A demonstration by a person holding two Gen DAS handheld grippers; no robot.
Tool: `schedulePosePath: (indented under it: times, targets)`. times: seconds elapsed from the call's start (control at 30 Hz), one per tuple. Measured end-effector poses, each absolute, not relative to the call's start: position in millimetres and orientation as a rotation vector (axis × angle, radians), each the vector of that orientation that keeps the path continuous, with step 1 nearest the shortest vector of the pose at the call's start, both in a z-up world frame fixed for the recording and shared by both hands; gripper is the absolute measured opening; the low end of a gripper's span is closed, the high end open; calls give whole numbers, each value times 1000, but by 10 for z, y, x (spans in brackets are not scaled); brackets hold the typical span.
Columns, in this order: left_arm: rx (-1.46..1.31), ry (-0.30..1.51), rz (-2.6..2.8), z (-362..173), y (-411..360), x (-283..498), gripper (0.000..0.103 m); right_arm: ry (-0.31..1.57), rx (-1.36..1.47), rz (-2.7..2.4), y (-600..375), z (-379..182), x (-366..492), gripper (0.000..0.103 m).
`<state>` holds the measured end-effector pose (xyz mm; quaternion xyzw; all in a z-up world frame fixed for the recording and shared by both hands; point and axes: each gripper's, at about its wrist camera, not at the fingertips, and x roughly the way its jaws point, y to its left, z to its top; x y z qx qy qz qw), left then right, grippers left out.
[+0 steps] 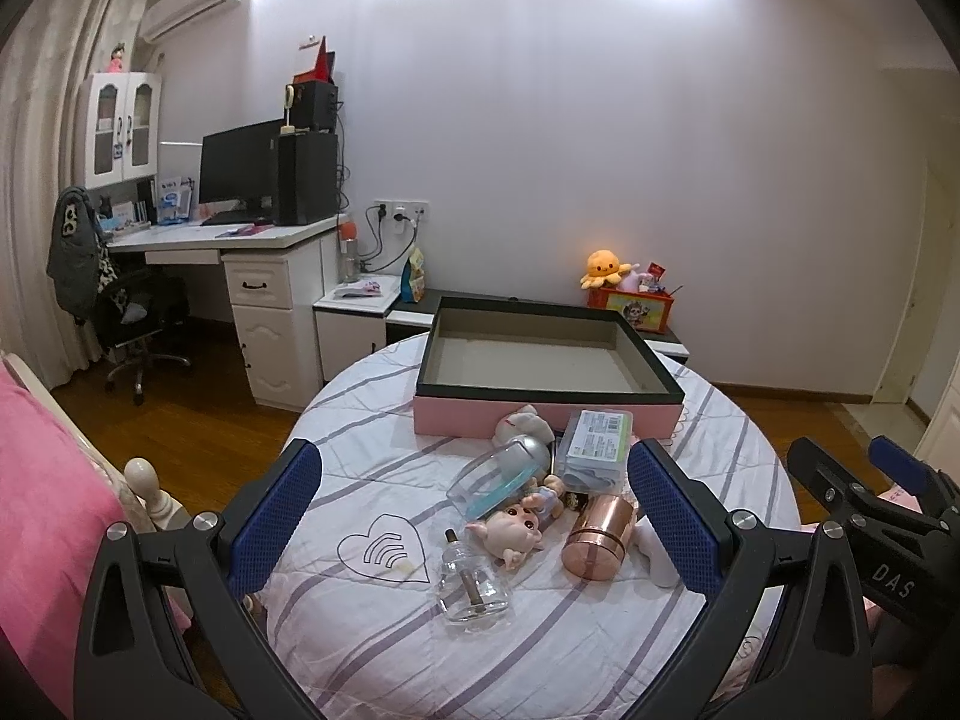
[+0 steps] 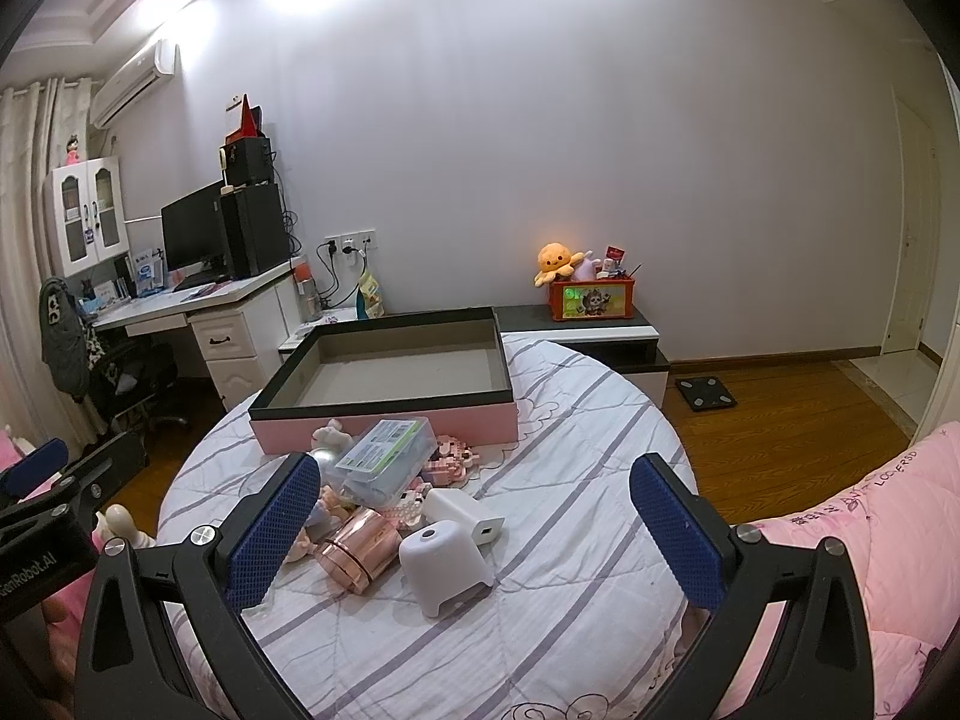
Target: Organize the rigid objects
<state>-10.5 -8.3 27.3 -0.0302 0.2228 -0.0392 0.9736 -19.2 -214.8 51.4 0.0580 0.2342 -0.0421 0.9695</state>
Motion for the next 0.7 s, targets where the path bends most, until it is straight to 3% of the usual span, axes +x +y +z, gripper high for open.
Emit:
schedulePosePath:
  times: [0.7]
  targets:
    - [-61, 420, -99, 279, -98, -137, 103, 466, 111, -80, -2113, 507, -190, 103]
